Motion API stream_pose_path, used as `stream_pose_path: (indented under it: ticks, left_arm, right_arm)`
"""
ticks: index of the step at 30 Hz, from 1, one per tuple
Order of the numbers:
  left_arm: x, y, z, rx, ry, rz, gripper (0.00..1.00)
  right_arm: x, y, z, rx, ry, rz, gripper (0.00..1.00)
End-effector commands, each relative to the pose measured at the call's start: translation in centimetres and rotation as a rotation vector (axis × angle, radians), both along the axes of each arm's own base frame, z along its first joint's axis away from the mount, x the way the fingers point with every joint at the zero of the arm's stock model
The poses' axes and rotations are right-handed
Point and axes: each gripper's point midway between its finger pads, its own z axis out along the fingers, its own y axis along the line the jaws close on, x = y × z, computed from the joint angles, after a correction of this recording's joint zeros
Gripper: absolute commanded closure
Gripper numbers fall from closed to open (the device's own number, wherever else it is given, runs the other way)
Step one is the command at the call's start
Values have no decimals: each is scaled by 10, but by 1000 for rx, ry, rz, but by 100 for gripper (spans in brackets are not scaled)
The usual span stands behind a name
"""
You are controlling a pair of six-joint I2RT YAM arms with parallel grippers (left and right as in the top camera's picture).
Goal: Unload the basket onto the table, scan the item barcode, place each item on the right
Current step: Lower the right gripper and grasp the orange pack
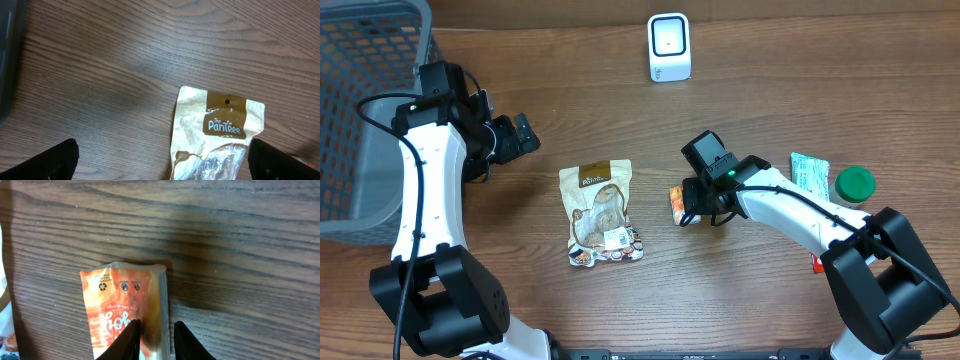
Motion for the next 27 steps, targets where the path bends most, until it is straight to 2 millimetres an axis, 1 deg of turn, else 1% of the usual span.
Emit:
stream_pose_path:
  ticks: [1,12,16,20,21,24,25,27]
  left_arm:
    - [5,0,6,15,-21,-28,0]
    - [5,0,6,15,-21,-29,0]
    - [5,0,6,15,-21,-29,0]
    - [5,0,6,15,-21,-30,0]
    - [5,0,6,15,-21,-29,0]
    - [5,0,6,15,-21,-30,0]
    - [5,0,6,15,-21,-30,1]
    - [5,0,6,15,-21,-30,0]
  right_arm:
    - [-1,-1,-5,13,24,-45,79]
    - [-3,0,-6,16,32,-63,81]
    - [-6,-1,-10,17,37,-71,81]
    - [-8,-2,-14,21,45,-92,79]
    - [-8,-2,-14,22,44,-92,76]
    - [-8,-1,-14,28,47,-90,76]
    - [-8,-1,-14,28,47,-90,78]
    - [-9,-1,-14,28,47,-89,96]
